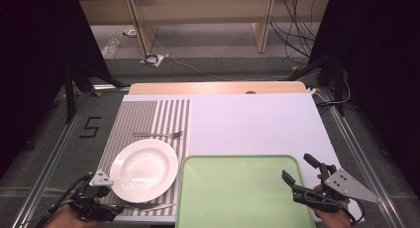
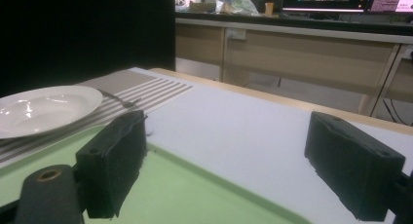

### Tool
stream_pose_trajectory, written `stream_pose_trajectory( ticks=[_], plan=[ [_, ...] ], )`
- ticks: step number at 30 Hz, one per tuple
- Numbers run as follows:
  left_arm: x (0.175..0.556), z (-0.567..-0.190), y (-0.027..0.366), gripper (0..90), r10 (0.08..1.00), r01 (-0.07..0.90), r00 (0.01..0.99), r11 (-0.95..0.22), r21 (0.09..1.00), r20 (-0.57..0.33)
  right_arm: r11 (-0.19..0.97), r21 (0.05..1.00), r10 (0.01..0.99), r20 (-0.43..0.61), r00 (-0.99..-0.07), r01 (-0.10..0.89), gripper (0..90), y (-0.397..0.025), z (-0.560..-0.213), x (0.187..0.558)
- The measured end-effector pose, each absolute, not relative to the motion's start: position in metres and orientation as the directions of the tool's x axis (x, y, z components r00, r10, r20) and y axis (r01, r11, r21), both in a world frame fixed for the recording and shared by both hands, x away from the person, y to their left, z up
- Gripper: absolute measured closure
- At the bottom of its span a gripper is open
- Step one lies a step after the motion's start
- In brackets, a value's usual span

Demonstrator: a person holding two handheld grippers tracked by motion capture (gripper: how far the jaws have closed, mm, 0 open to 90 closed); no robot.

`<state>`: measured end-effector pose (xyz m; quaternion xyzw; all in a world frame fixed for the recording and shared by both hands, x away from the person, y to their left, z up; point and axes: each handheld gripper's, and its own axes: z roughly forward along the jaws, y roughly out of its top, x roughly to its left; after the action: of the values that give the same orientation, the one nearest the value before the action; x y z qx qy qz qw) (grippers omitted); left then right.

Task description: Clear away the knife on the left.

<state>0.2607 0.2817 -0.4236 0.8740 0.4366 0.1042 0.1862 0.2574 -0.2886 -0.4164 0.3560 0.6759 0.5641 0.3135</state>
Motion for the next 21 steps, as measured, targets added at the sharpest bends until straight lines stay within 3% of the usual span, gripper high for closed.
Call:
stream_pose_trajectory(
  ticks=[11,21],
  plan=[
    [0.270,-0.443,0.288,33.0,0.792,0.751,0.610,-0.578,0.319,0.000,0.111,0.985,0.834,-0.021,-0.551,0.130,16.2,-0.288,-0.417,0.258],
    [0.280,-0.453,0.282,37.6,0.742,0.718,0.670,-0.646,0.259,-0.007,0.114,0.984,0.831,-0.019,-0.556,0.136,16.3,-0.287,-0.417,0.258]
  ],
)
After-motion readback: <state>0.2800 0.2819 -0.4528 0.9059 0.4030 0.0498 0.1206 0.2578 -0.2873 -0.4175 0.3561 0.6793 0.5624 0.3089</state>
